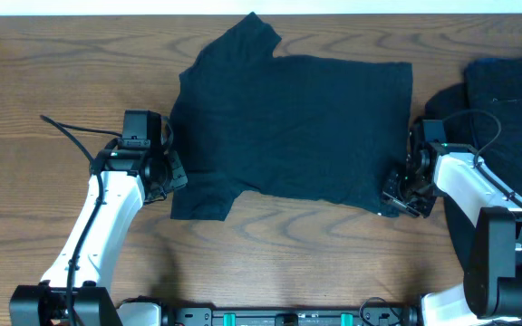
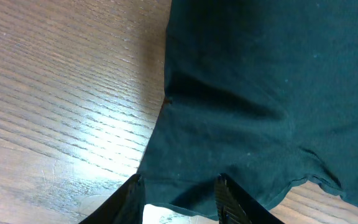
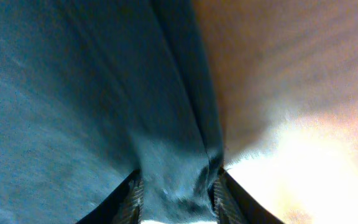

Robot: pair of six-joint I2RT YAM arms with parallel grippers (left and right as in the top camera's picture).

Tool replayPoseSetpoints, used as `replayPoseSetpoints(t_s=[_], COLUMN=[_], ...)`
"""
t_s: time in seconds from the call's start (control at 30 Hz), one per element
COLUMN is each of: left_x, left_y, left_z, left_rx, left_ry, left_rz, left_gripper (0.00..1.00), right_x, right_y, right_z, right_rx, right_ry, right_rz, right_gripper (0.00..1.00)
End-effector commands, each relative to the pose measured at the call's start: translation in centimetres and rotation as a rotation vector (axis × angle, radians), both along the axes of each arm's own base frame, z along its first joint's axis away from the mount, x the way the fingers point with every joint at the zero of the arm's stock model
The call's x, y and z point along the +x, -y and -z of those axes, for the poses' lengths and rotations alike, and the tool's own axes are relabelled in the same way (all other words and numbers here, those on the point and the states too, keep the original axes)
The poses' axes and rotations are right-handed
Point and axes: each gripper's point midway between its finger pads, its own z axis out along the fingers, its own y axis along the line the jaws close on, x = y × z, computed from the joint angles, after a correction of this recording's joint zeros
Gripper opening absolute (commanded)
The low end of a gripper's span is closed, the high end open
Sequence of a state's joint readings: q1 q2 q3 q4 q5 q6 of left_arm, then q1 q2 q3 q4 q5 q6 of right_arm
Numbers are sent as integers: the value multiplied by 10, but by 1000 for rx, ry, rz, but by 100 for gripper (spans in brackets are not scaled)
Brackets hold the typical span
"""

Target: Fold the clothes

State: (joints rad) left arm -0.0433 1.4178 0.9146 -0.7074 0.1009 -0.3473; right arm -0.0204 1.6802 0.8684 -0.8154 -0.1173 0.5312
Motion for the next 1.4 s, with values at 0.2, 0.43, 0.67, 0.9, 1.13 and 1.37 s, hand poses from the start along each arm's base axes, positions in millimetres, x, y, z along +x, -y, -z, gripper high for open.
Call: replayPoseSetpoints(t_s=[0.2,0.43,0.67,0.9,1.13,1.37], left_x=[-4,-4,-4,-4,-4,-4], left_y=[-1,-2,-2,-1,-2,-2], left_z=[4,5,5,5,4,4], left_rx=[8,9,9,8,9,9], left_ry=[-19,-20,-20,-20,-19,-19], left_rz=[-14,-14,-14,-14,-14,-14], left_gripper=[39,39,39,39,39,39], right_x=[-27,-14,-7,-4,0,7], right_y=[-4,-7,-6,-6,-6,-6], right_z=[2,4,4,5,5,5], right_rx=[27,45,42,41,41,39], right_ry=[-103,-50,-25,-14,-3,20], right_rz=[7,9,30,47,67,117], right_gripper=[42,42,49,60,49,51])
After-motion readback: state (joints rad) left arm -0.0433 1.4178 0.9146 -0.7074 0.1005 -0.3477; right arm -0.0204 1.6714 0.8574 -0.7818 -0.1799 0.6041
